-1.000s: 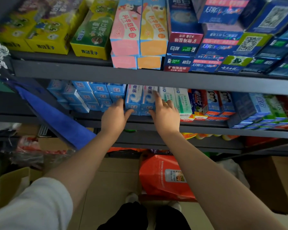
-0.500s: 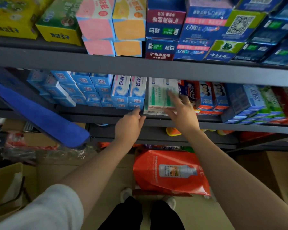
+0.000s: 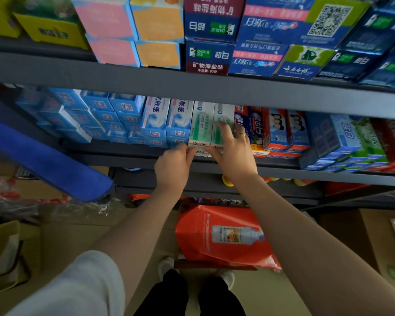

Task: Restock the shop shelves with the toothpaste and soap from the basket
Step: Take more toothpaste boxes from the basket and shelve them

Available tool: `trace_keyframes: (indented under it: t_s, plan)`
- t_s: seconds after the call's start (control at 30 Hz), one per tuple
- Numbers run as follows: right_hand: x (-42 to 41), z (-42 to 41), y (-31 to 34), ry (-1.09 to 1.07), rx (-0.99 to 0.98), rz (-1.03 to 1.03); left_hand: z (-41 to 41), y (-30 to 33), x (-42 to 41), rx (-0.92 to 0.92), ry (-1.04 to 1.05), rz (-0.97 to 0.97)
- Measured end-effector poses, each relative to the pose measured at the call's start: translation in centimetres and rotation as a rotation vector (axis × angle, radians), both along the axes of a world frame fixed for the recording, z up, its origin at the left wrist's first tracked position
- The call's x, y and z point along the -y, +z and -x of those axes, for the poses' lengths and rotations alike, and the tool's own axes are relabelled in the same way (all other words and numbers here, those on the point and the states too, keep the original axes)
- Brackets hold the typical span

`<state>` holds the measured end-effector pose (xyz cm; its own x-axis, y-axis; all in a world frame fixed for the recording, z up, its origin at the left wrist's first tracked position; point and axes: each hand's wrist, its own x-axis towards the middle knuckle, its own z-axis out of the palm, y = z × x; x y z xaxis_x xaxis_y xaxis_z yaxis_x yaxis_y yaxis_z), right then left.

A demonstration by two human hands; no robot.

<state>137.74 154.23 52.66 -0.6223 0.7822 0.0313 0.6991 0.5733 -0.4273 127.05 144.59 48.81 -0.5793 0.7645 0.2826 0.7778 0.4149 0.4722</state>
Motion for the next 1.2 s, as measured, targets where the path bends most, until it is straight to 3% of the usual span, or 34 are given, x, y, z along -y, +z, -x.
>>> trace_keyframes:
  t_s: [0.23, 0.47, 0.73, 0.87, 1.0, 1.1, 1.2]
  plan:
    - [0.2, -0.1, 0.0, 0.174, 0.212, -0.231, 1.5, -0.3, 0.2, -0.315, -0.105, 0.031]
    - [-0.5, -0.5, 0.2, 0.19, 0.185, -0.284, 2.0, 0.7, 0.2, -0.491, -0.175, 0.121]
    - [-0.7, -0.6, -0.4, 0.241, 0.111, -0.32, 2.0, 0.9, 0.1, -0.367, -0.202, 0.122]
    - [0.9, -0.4, 0.2, 0.08, 0.124, -0.308, 2.4, 1.4, 1.3, -0.265, -0.188, 0.126]
    - [2.7, 2.1, 1.8, 0.146, -0.025, -0.267, 4.4, 1.5, 4.1, -0.18, -0.042, 0.174]
    - [2.8, 4.6, 2.2, 0.214, 0.005, -0.194, 6.6, 2.3, 4.6, -0.104, 0.108, 0.203]
    - [2.7, 5.5, 1.9, 0.173, -0.007, -0.223, 7.6, 2.7, 4.5, -0.108, 0.127, 0.197]
